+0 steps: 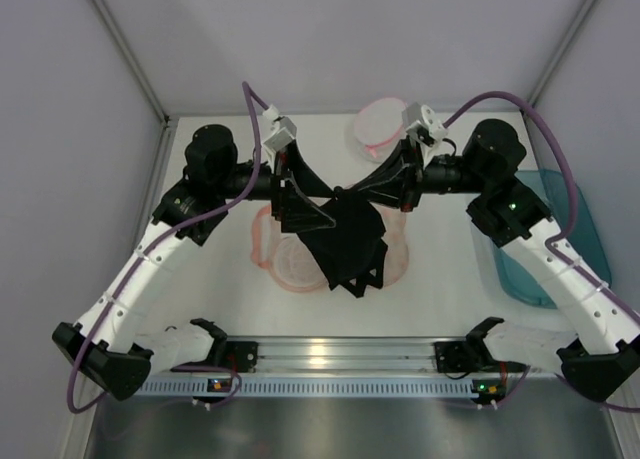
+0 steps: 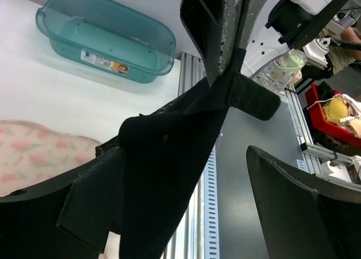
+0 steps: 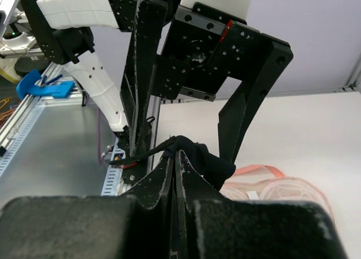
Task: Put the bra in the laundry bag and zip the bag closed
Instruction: Place the bra in the laundry bag.
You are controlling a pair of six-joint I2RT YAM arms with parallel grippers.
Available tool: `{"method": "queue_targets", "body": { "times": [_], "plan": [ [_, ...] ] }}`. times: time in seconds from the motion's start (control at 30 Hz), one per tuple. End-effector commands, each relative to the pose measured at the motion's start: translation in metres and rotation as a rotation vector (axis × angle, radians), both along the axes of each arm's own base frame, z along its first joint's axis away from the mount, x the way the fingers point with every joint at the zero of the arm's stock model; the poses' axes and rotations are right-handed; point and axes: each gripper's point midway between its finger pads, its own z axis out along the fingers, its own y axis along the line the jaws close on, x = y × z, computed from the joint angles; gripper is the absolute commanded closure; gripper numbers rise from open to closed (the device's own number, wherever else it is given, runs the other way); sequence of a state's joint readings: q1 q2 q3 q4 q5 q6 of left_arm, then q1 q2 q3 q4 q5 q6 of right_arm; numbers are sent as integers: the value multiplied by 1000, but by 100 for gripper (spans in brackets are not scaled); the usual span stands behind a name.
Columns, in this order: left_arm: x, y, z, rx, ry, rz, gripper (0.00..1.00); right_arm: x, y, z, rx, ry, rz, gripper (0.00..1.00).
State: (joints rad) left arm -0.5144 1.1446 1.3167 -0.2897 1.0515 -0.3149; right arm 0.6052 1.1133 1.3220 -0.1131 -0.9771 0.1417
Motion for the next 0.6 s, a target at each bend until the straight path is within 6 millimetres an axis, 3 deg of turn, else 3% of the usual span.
{"method": "queue_targets", "body": {
  "times": [0.0,0.1,0.3,0.33,0.37,0.43,0.47,0.53,0.57],
  "plan": [
    [-2,-2,0,-22,-96,-40,7,-8,4,20,42,-63,22,100],
    [-5,1,-5,-6,-111,-40,15,-6,5,20,43,-66,22,100],
    [-7,1,-11,3,-115,-50,56,-4,10,28,77,-47,36,100],
    [-6,1,-11,4,-117,-48,84,-4,11,29,80,-39,39,100],
    [-1,1,-10,9,-120,-18,99,-4,11,31,83,-39,39,100],
    [10,2,-6,41,-123,35,100,5,14,29,75,-20,8,98],
    [18,2,-5,61,-134,75,100,9,15,28,72,-6,-10,92],
    [39,7,-6,115,-159,173,100,22,13,29,95,61,-52,66],
    [47,12,9,102,-197,215,100,29,11,25,98,101,-68,38]
  ]
}}
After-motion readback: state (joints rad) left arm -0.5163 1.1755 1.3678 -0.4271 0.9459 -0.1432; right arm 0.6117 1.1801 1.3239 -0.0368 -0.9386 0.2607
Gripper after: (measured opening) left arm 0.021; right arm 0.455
